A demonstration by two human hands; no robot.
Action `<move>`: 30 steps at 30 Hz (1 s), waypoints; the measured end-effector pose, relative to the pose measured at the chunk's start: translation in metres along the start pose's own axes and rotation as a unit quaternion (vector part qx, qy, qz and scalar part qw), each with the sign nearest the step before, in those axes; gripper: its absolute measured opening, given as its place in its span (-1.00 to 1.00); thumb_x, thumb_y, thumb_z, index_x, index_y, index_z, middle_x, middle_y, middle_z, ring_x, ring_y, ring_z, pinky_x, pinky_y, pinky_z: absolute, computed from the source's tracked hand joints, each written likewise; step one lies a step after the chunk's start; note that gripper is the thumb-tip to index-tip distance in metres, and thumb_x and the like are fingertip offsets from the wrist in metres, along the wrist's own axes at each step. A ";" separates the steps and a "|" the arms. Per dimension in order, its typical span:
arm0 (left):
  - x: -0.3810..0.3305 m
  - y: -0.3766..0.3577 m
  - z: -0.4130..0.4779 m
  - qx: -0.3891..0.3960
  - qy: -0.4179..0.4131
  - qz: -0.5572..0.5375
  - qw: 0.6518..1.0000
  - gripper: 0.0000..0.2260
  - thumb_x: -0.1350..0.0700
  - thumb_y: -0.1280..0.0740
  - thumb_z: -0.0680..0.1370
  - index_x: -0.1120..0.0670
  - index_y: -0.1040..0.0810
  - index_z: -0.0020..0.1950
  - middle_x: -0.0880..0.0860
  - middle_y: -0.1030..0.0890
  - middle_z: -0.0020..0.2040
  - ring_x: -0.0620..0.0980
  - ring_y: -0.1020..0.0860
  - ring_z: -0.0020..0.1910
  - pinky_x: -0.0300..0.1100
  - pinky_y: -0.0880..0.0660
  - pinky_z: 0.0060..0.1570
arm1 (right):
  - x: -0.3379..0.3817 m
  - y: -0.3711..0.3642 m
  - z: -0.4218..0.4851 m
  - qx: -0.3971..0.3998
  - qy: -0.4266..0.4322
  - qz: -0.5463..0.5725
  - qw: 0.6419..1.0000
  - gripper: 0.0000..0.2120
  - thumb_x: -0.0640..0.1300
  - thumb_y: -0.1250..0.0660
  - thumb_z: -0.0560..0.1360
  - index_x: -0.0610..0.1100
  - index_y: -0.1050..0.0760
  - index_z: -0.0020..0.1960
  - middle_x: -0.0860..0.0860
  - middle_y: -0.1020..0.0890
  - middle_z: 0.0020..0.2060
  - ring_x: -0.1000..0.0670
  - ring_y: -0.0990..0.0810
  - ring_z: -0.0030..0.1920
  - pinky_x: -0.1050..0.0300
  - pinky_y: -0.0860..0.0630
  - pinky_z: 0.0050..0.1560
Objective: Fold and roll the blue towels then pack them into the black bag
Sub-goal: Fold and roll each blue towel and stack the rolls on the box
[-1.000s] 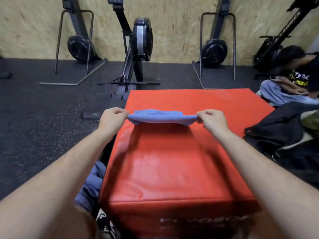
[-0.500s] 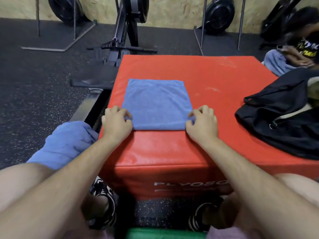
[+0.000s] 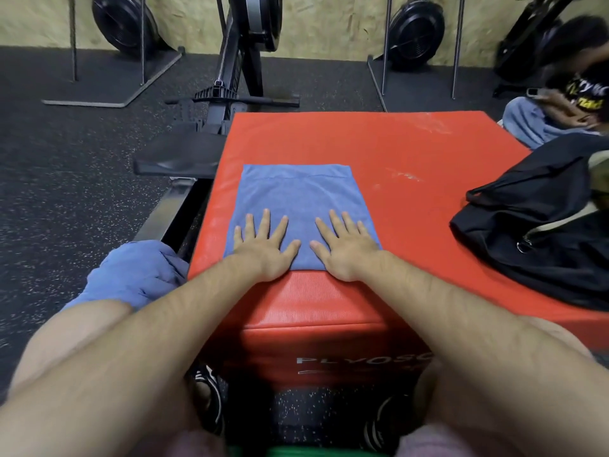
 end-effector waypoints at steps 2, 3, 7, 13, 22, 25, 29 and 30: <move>-0.004 0.002 -0.015 0.017 -0.001 0.023 1.000 -0.37 -0.36 0.06 0.59 -0.21 0.10 0.63 0.02 0.17 0.65 0.21 0.17 0.61 0.22 0.10 0.55 | 0.004 -0.003 -0.022 0.021 0.009 -0.022 1.000 -0.33 0.30 0.16 0.64 0.04 0.26 0.62 -0.06 0.25 0.61 -0.14 0.27 0.60 -0.17 0.19 0.57; -0.005 0.007 -0.022 0.022 -0.004 0.041 0.999 -0.40 -0.35 0.01 0.59 -0.21 -0.03 0.61 0.04 0.02 0.64 0.24 0.04 0.59 0.23 -0.04 0.52 | 0.007 -0.004 -0.035 0.036 0.018 -0.032 0.999 -0.31 0.31 0.13 0.63 0.03 0.25 0.63 -0.08 0.25 0.61 -0.16 0.25 0.60 -0.18 0.14 0.58; -0.009 0.034 -0.034 0.038 -0.040 0.097 0.994 -0.60 -0.27 -0.13 0.59 -0.16 -0.46 0.35 0.06 -0.43 0.36 0.20 -0.39 0.36 0.05 -0.38 0.33 | 0.016 0.004 -0.081 0.081 0.080 -0.081 0.990 -0.29 0.31 -0.01 0.62 -0.04 0.05 0.63 -0.16 0.00 0.60 -0.24 -0.05 0.57 -0.24 -0.22 0.48; 0.003 0.066 0.005 -0.042 -0.102 0.015 0.994 -0.64 -0.13 -0.22 0.58 -0.05 -0.50 0.32 0.11 -0.50 0.25 0.17 -0.44 0.32 0.00 -0.40 0.31 | 0.007 0.049 -0.032 -0.018 0.089 -0.049 0.995 -0.63 0.10 -0.10 0.63 -0.08 -0.50 0.25 -0.10 -0.51 0.24 -0.19 -0.49 0.26 -0.03 -0.47 0.18; 0.046 0.070 0.073 -0.069 -0.101 0.004 0.992 -0.73 -0.09 -0.31 0.59 -0.02 -0.52 0.24 0.07 -0.47 0.18 0.15 -0.43 0.23 0.01 -0.37 0.27 | -0.049 0.056 0.046 -0.110 0.037 0.044 0.992 -0.65 -0.06 -0.24 0.58 -0.03 -0.43 0.36 -0.06 -0.50 0.25 -0.17 -0.44 0.29 -0.07 -0.41 0.26; 0.050 0.077 0.083 -0.073 -0.126 -0.003 0.989 -0.80 -0.14 -0.40 0.52 -0.06 -0.49 -0.06 0.04 -0.53 0.00 0.14 -0.48 0.07 0.02 -0.41 0.18 | -0.059 0.062 0.060 -0.085 0.018 0.031 0.996 -0.71 0.07 -0.35 0.54 -0.03 -0.50 0.19 -0.05 -0.56 0.12 -0.15 -0.50 0.19 -0.01 -0.39 0.18; 0.062 0.080 0.086 -0.048 -0.135 -0.032 0.989 -0.83 -0.06 -0.41 0.53 -0.07 -0.46 -0.16 -0.02 -0.53 -0.08 0.07 -0.47 0.00 -0.07 -0.41 0.07 | -0.078 0.063 0.064 -0.033 0.021 0.123 0.992 -0.75 0.05 -0.41 0.50 -0.13 -0.47 -0.08 -0.04 -0.61 -0.12 -0.10 -0.57 -0.08 -0.01 -0.50 -0.04; 0.065 0.080 0.088 -0.049 -0.137 -0.057 0.988 -0.86 0.00 -0.39 0.54 -0.06 -0.48 -0.17 -0.04 -0.55 -0.10 0.06 -0.50 -0.01 -0.11 -0.40 0.00 | -0.084 0.064 0.063 -0.024 0.016 0.151 0.988 -0.79 0.02 -0.41 0.50 -0.11 -0.48 -0.11 0.00 -0.61 -0.19 -0.07 -0.57 -0.15 0.02 -0.50 -0.11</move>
Point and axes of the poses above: each hand's wrist, its own z-axis towards the middle knuckle, its own y-axis out of the back of the hand, x = y × z, the point moved 6 cm from there along z, towards the middle knuckle
